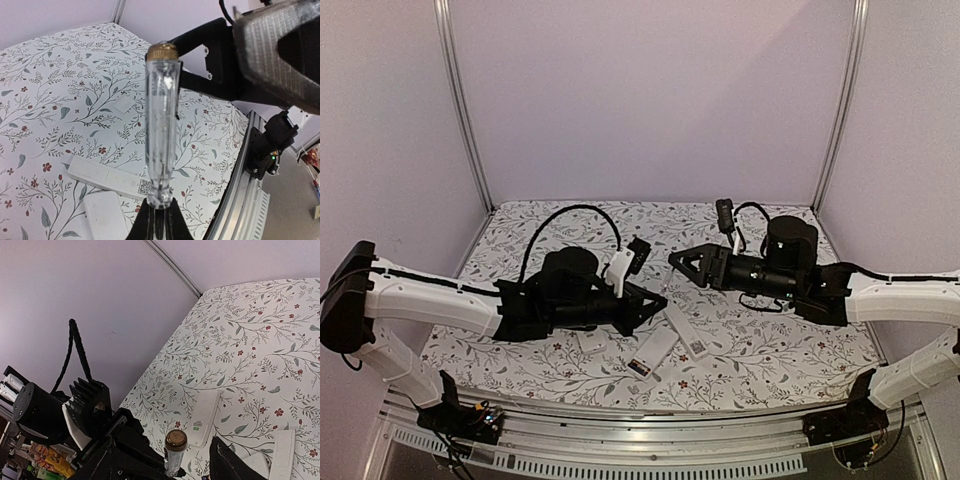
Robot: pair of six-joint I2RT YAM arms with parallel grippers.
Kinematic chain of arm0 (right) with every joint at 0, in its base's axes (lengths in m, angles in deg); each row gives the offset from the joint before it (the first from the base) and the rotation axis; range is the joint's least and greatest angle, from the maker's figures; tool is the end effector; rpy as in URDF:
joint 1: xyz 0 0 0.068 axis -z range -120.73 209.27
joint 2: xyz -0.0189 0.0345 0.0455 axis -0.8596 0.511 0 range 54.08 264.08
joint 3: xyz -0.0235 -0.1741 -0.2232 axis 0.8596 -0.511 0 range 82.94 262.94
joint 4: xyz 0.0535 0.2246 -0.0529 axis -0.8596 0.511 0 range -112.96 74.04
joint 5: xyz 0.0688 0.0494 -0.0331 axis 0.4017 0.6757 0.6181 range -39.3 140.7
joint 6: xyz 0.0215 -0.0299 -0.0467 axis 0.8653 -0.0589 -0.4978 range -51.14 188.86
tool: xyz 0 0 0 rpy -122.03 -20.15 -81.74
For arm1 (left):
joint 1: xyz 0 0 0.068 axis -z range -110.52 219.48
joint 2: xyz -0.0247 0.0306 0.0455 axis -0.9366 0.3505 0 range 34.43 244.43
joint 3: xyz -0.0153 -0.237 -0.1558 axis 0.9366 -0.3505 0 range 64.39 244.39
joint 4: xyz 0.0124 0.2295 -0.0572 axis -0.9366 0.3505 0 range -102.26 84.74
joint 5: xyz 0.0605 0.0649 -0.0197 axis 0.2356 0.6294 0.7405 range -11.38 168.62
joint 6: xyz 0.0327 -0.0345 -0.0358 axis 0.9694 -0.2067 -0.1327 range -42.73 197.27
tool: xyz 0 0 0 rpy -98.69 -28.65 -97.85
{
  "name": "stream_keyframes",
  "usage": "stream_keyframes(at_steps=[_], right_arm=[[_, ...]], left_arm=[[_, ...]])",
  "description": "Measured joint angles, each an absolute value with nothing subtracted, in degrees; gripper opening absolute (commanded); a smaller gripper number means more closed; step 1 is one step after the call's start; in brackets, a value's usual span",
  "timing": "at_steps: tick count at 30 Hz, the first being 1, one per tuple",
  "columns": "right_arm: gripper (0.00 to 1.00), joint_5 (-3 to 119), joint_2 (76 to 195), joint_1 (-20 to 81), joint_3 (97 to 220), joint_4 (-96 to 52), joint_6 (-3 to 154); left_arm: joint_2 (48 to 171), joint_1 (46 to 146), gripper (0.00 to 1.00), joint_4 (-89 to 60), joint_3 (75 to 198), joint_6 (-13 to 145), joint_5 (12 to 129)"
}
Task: Unload the batteries from the remote control
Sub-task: Pass from the right arm to the left, then pass from the left arm to the right
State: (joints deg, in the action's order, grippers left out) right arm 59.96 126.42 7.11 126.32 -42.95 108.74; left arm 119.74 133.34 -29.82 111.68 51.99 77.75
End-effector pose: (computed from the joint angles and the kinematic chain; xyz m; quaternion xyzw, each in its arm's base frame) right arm 0.1615 0.2193 0.3047 -0.1332 0.7478 0.5086 0.4055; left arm 0.1390 -0.2846 0.2597 0.2755 0.7739 -0.4046 0.4019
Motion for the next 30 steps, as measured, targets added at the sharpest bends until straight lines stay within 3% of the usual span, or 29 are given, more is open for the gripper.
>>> stream_keyframes(at_steps=[16, 22, 24, 28, 30], right_arm=[[0.36, 55.5, 132.0, 6.0, 129.9, -38.4, 111.5], [0.14, 55.5, 134.1, 5.9, 130.7, -38.4, 111.8], [0.05, 55.7, 134.7, 5.9, 130.8, -38.4, 112.4], [0.0, 55.0, 135.0, 5.6, 130.9, -38.1, 113.1], [0.0, 54.1, 134.9, 5.6, 130.8, -38.1, 113.2]], left_arm=[[120.3, 134.2, 0.0, -28.9, 111.8, 50.9, 80.8], [121.1, 134.4, 0.0, -28.0, 111.9, 51.0, 81.1], [121.5, 134.4, 0.11, -27.3, 111.9, 51.0, 81.4], [121.9, 134.6, 0.57, -26.4, 111.9, 51.2, 82.5], [121.9, 134.7, 0.71, -25.9, 111.8, 51.2, 83.3]])
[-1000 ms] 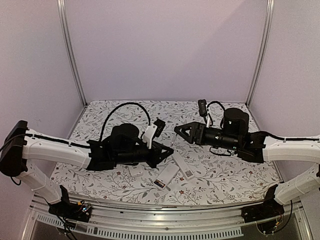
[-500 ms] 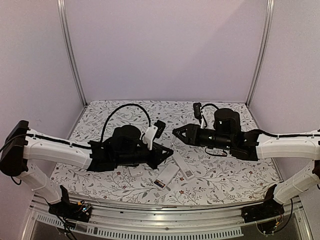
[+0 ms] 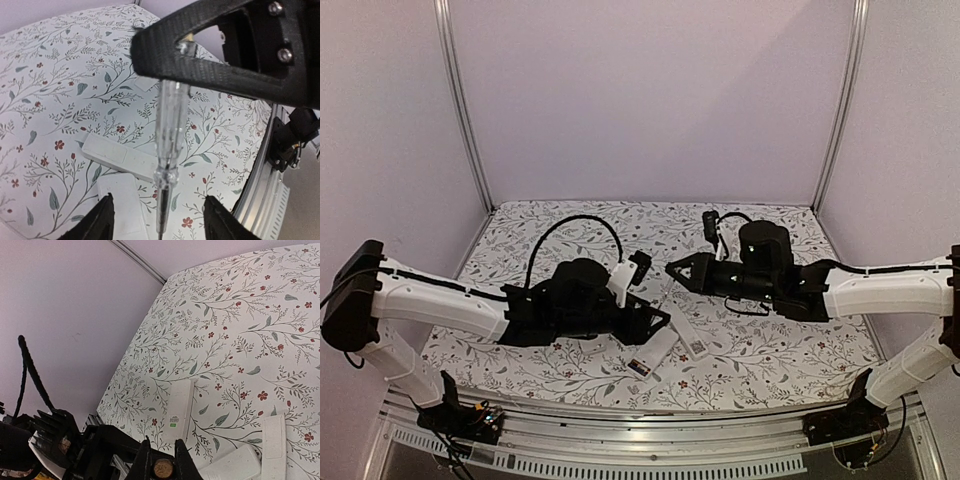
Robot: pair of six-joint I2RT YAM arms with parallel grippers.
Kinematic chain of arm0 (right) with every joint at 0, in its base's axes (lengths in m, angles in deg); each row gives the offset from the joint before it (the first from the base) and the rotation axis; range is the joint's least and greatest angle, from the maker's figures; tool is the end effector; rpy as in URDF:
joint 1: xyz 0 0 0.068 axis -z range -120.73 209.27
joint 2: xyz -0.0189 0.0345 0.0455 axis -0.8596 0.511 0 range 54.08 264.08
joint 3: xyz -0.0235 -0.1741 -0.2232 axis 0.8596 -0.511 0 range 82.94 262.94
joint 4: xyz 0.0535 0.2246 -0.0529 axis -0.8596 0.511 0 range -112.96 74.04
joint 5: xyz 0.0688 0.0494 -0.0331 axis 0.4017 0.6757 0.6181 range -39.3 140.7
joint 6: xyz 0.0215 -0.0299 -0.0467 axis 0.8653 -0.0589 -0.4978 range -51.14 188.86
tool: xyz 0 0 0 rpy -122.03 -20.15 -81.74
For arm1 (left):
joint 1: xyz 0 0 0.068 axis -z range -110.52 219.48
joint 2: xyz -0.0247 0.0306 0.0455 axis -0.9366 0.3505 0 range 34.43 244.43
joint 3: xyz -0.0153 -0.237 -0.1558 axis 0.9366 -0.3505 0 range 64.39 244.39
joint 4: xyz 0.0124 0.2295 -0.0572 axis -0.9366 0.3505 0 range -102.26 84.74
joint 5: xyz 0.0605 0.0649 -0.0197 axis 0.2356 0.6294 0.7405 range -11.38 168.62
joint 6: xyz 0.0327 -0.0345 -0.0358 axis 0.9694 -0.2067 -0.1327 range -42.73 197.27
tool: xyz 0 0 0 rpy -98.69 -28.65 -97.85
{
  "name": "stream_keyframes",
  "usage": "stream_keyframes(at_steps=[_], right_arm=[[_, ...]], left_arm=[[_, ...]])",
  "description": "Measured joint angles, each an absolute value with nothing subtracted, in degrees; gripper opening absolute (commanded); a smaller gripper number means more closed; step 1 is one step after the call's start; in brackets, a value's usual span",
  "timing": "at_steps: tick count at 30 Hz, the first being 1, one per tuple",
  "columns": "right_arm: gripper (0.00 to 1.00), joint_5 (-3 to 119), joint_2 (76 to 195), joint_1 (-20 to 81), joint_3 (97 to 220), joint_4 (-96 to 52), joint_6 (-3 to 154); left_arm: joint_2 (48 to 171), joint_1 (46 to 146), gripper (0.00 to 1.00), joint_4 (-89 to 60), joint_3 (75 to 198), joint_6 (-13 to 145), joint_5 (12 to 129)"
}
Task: Unload the batteries from the remote control
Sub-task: Pass from the left arm to the right, then adjust the remote control without the battery cover at the center of the board.
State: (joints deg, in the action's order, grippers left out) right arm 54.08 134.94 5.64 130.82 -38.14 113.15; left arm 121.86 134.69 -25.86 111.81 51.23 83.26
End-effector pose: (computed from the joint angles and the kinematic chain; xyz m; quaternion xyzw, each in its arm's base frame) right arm 0.1783 0.2464 0.2812 -0.0831 0.8035 0.4599 0.3687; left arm 0.1369 -0.2879 0.2420 0.2646 0.8073 -0.3522 0.3927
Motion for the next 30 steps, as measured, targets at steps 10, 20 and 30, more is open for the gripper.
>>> stream_keyframes(at_steps=[10, 20, 30], right_arm=[[0.0, 45.2, 131.9, 5.6, 128.9, -34.2, 112.6], [0.0, 41.7, 129.8, 5.6, 127.4, -33.2, 112.4], [0.0, 40.6, 128.3, 5.6, 125.7, -32.8, 112.6]], left_arm=[[123.7, 135.9, 0.92, -20.0, 107.4, 51.1, 88.9], [132.2, 141.0, 0.95, -13.9, 110.4, 51.8, 93.6], [134.5, 141.3, 0.95, -9.3, 112.6, 52.2, 96.2]])
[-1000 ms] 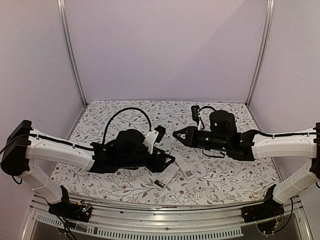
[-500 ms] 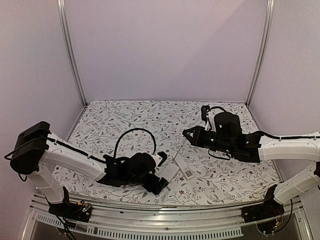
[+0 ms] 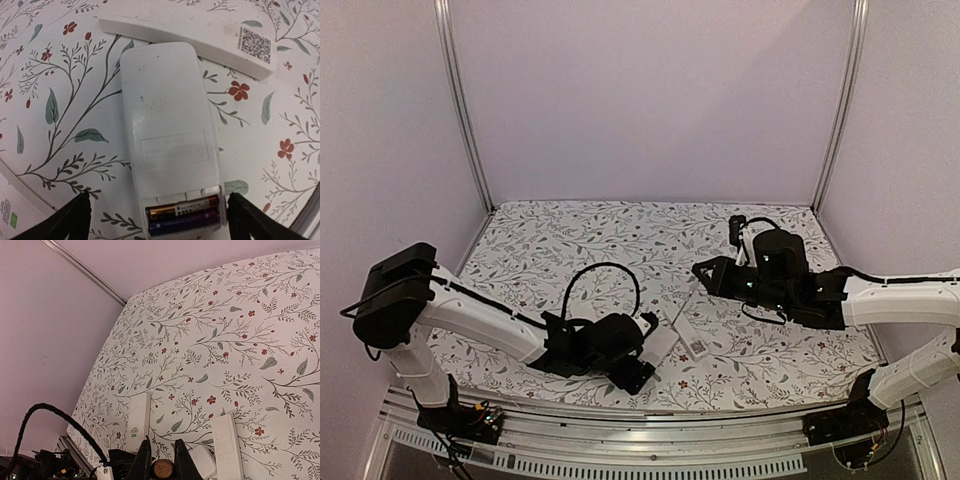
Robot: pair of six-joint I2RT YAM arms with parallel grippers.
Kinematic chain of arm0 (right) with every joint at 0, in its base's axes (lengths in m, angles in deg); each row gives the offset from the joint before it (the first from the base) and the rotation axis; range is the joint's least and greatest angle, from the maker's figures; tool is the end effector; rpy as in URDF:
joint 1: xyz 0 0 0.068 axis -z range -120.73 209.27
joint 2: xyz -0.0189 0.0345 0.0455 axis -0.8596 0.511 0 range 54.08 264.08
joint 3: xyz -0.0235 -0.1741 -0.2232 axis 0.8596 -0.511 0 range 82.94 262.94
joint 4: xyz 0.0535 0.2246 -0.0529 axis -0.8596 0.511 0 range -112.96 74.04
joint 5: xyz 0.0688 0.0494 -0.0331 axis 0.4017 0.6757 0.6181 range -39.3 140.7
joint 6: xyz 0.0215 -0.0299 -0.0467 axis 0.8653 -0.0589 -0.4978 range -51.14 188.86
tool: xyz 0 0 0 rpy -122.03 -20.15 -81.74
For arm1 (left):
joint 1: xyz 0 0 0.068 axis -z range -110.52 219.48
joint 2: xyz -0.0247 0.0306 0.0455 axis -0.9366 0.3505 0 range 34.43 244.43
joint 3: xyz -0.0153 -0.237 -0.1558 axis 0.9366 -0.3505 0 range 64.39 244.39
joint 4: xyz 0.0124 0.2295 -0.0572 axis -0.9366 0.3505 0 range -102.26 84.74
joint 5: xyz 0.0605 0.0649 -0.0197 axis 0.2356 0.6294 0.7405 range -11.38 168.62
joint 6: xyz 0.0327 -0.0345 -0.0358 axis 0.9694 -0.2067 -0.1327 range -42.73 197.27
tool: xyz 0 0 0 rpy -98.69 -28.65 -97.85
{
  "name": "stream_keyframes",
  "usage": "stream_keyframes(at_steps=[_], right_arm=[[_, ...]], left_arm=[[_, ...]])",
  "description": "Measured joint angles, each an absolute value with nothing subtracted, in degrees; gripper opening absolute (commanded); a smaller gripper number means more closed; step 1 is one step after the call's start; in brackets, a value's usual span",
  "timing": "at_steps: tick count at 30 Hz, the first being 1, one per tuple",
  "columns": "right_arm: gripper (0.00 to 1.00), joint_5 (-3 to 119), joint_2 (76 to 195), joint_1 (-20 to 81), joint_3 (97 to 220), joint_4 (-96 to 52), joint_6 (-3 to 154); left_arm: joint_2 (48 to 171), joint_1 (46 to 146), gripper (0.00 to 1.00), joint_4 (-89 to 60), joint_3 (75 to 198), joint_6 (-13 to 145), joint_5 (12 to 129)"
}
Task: Unload the batteries from the remote control
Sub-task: Adjust the remote control without the battery cover at the center of the board.
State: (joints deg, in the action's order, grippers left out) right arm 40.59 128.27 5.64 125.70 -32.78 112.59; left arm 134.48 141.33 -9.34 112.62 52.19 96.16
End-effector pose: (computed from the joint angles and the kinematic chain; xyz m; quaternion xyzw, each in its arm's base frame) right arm 0.1672 0.2140 0.2730 -0.0218 0.8251 0.3724 0.4244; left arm 0.1113 -0.2971 0.1558 0.3315 0.8829 -0.1276 0.3072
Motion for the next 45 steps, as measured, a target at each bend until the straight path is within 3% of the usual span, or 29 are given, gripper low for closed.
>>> stream_keyframes(at_steps=[17, 45], right_arm=[[0.0, 40.3, 128.1, 5.6, 125.6, -32.8, 112.8], [0.0, 38.6, 127.9, 5.7, 125.6, -32.8, 112.8]], left_arm=[[134.6, 139.6, 0.89, -3.8, 113.1, 49.2, 100.0], [135.6, 127.1, 0.9, -6.8, 112.1, 45.5, 100.8]])
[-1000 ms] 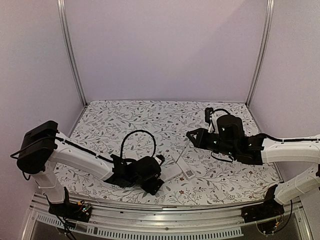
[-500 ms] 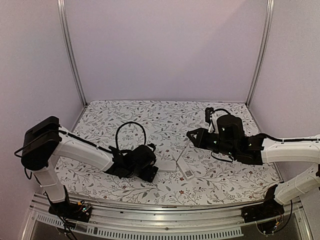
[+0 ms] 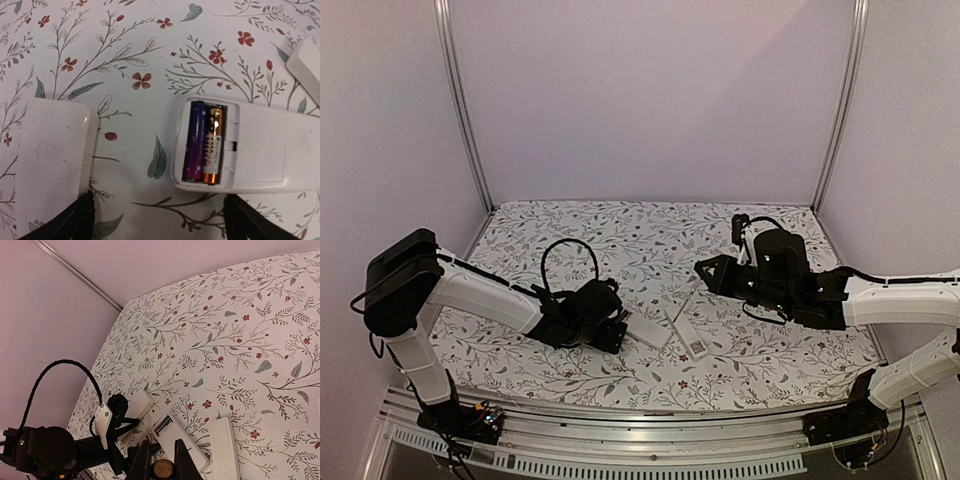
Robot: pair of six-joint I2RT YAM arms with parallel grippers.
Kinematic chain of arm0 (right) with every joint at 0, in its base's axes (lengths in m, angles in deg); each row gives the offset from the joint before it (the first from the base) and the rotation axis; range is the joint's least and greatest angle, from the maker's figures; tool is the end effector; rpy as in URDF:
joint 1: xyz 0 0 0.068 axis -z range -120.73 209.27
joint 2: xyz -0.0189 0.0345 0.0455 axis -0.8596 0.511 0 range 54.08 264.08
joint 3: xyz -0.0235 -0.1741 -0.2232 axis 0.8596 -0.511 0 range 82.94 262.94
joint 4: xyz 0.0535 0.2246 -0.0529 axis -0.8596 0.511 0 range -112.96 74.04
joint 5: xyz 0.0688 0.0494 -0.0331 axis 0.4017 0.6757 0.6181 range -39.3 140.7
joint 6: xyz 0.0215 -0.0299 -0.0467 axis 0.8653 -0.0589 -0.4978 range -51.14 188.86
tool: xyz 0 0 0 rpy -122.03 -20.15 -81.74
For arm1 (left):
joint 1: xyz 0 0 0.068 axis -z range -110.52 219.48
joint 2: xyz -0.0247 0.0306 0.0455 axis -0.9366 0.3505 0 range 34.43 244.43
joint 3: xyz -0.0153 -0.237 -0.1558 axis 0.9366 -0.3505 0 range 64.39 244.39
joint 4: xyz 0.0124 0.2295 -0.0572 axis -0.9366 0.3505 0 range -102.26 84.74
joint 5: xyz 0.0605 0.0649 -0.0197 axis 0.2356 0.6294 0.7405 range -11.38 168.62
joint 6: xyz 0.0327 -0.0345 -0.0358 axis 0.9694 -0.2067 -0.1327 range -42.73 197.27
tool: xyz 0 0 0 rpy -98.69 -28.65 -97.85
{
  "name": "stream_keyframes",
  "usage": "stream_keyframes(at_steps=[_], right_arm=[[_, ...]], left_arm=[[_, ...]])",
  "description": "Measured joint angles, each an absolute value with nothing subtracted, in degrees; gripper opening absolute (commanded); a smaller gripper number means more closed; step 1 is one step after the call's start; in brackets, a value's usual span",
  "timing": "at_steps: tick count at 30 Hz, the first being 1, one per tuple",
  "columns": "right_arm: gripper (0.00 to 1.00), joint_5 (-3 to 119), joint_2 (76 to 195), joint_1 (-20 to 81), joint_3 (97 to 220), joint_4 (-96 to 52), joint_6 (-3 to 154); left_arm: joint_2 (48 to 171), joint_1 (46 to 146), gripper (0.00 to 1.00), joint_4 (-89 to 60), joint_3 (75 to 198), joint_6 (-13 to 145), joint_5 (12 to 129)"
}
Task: Unload the batteries from the remote control
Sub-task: Adjust the remote control without the battery cover at the center of the board.
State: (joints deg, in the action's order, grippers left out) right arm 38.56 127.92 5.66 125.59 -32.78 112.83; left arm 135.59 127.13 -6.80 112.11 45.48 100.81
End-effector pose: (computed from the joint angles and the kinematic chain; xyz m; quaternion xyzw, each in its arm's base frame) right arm 0.1676 0.2119 0.2740 -0.0096 0.8234 0.3643 0.4350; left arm 0.1802 -0.2537 0.1462 0.1613 0.9330 -0.0533 0.3173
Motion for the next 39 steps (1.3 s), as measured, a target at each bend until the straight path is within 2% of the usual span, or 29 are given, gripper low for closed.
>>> stream_keyframes(at_steps=[16, 31, 39], right_arm=[[0.0, 38.3, 127.1, 5.8, 124.5, -32.7, 112.9], [0.0, 37.5, 125.7, 6.1, 123.4, -32.3, 113.1], [0.0, 37.3, 124.9, 6.1, 122.9, -32.3, 113.6]], left_arm=[[136.5, 123.2, 0.88, -9.9, 112.4, 43.5, 99.3], [143.7, 121.6, 0.88, -16.0, 119.2, 44.7, 97.7], [141.1, 121.6, 0.89, -15.0, 118.7, 44.4, 97.1]])
